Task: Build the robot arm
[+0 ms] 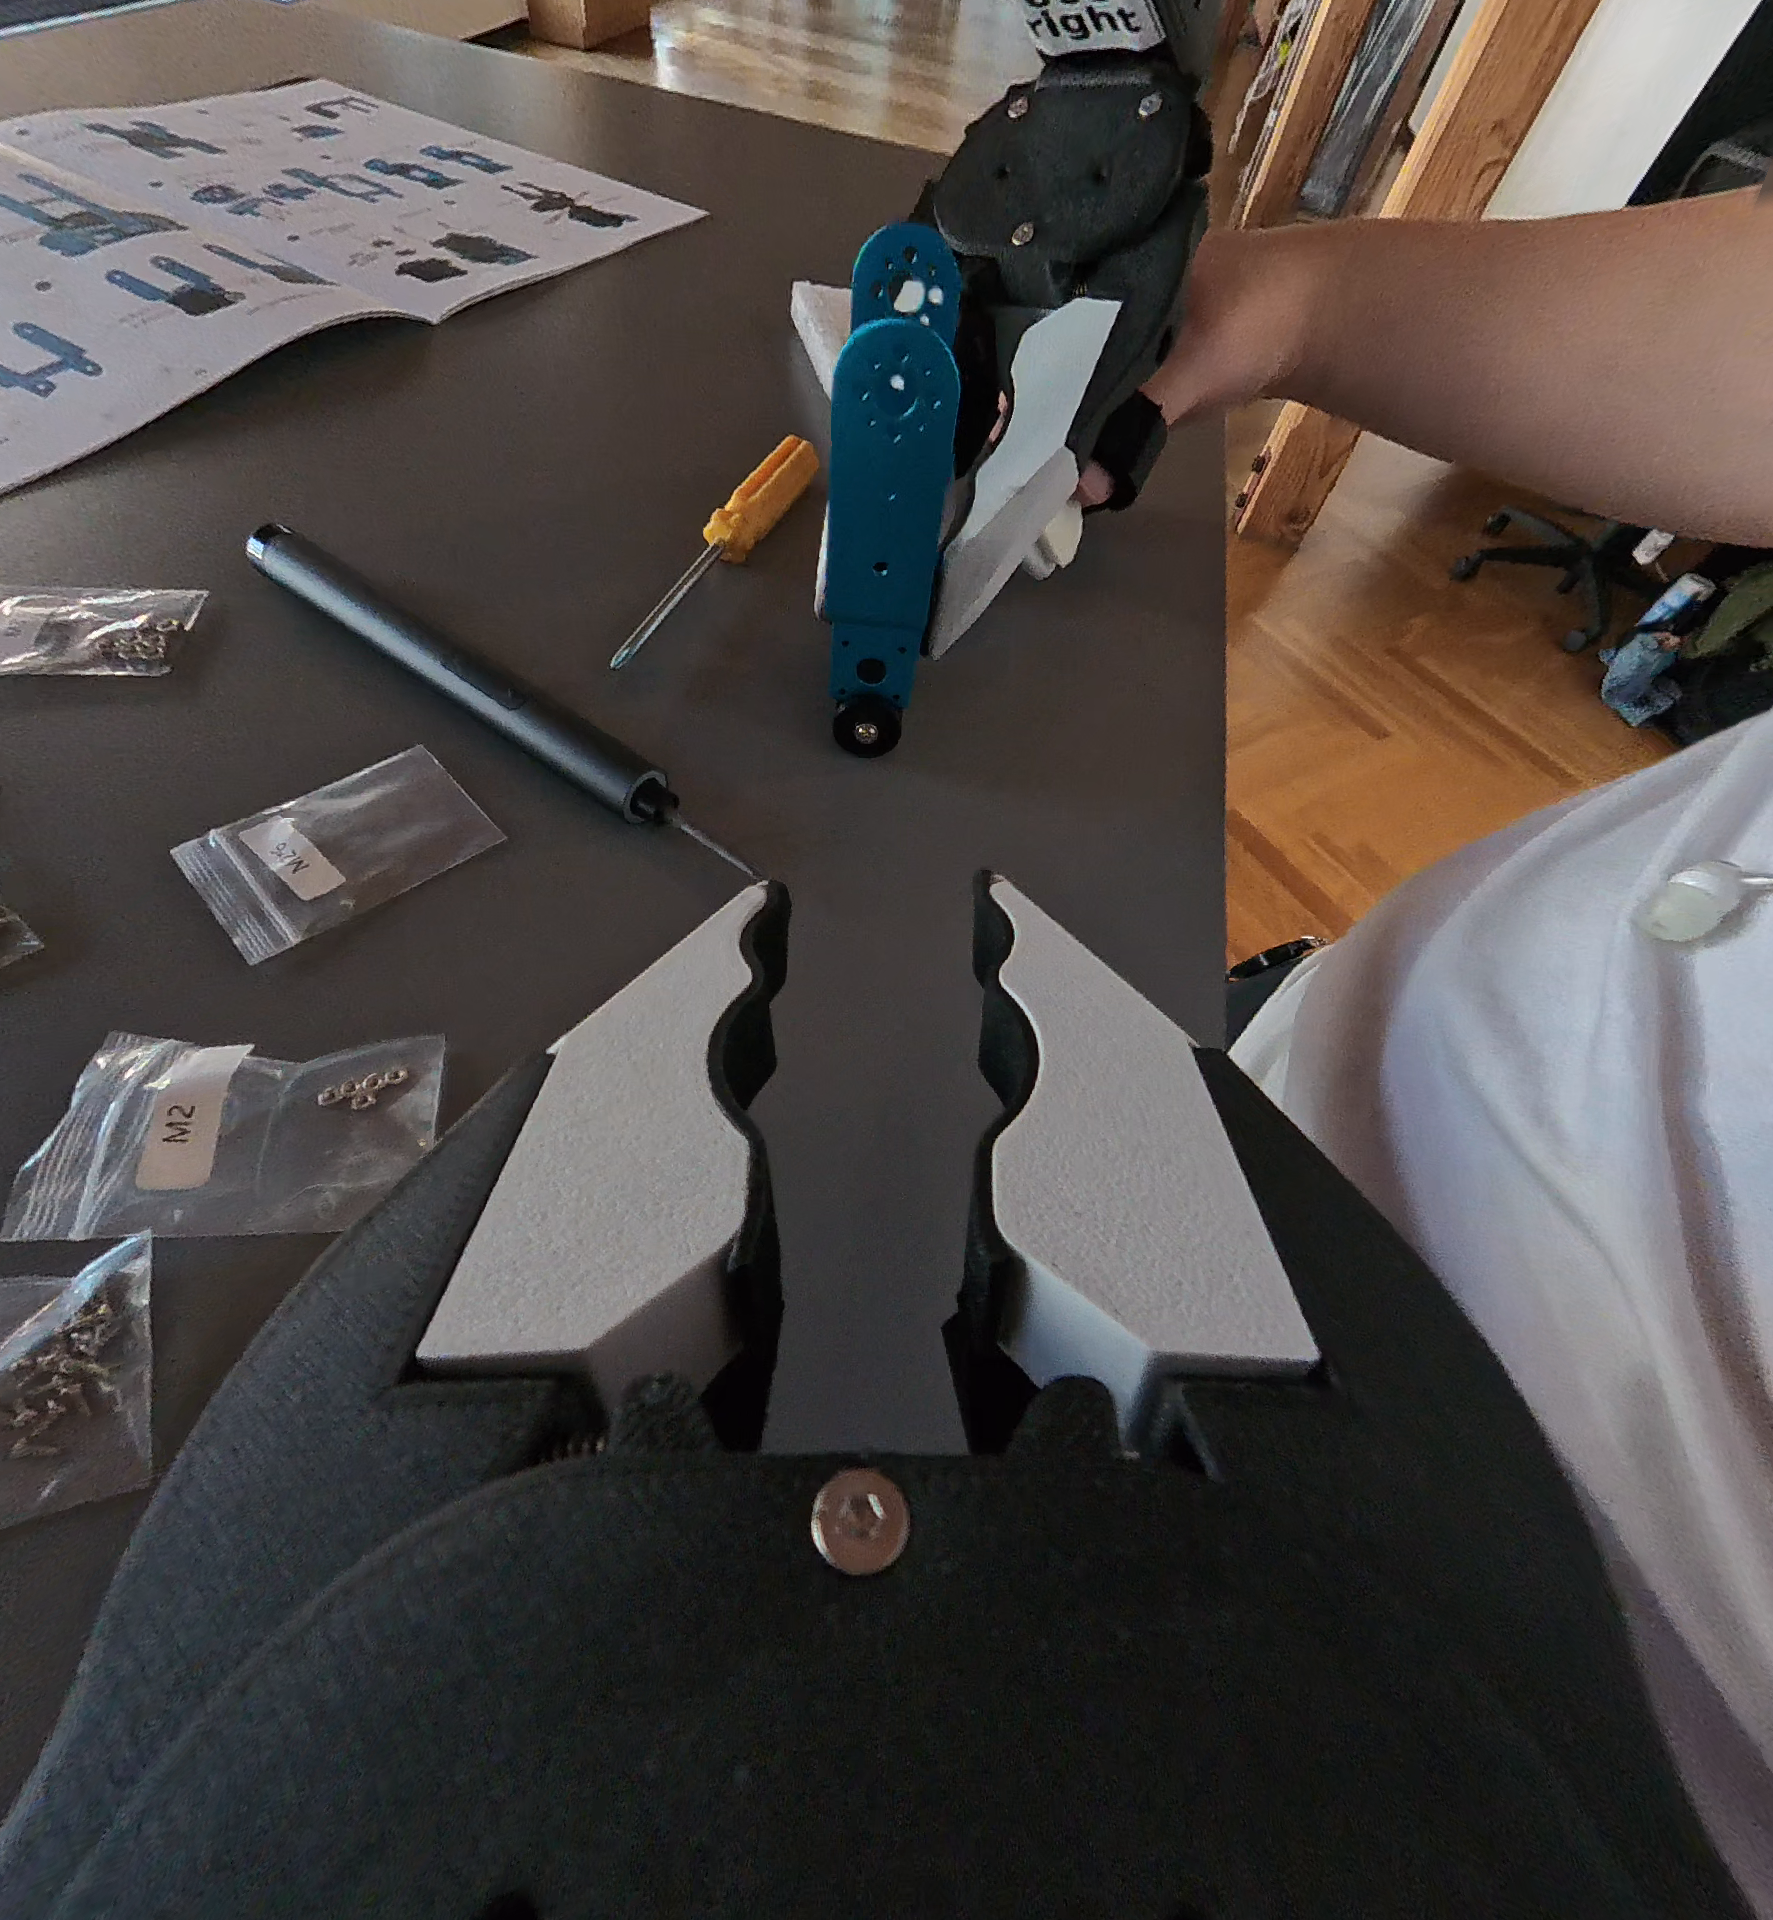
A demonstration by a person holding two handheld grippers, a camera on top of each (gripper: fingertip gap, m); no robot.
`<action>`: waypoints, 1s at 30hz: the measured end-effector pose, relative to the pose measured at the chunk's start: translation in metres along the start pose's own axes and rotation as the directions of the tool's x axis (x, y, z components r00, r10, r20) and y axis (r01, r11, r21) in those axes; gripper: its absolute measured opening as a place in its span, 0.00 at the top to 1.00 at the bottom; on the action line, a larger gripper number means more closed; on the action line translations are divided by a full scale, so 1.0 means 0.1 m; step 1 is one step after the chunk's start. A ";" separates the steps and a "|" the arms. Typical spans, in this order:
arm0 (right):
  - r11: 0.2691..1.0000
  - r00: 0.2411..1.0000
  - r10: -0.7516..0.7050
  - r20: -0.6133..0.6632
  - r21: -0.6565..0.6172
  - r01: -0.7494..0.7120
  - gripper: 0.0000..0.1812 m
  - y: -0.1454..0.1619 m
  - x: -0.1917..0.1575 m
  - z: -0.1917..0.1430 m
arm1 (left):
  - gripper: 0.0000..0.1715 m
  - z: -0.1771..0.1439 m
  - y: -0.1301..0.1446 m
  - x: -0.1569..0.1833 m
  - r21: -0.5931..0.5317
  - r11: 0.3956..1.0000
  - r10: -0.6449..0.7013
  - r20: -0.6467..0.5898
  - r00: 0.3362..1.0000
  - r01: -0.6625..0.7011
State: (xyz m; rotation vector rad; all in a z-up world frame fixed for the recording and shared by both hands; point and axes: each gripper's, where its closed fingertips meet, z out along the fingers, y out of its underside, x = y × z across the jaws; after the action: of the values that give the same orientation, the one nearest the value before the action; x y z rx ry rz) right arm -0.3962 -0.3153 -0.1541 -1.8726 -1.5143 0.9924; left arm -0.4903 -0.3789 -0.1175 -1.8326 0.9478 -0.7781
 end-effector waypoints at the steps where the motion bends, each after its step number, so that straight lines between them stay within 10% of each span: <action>1: 1.000 1.000 0.001 -0.005 -0.001 -0.001 0.79 0.01 -0.01 0.00 | 0.79 0.02 -0.01 0.03 -0.001 1.000 0.005 -0.003 1.000 -0.005; 16: 0.987 0.997 -0.060 -0.056 0.143 0.068 0.67 -0.19 -0.10 -0.32 | 0.66 0.55 -0.39 0.08 0.104 0.994 -0.035 0.132 0.991 0.021; 30: 0.983 0.992 -0.123 0.002 0.136 0.122 0.66 0.09 -0.10 -0.53 | 0.58 0.84 -0.33 -0.12 -0.189 0.982 0.074 0.265 0.961 -0.023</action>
State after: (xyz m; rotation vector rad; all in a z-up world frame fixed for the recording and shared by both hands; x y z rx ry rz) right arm -0.3491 -0.3244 -0.1281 -1.6626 -1.5093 1.0228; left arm -0.4190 -0.3233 -0.1222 -2.0062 0.9050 -0.4046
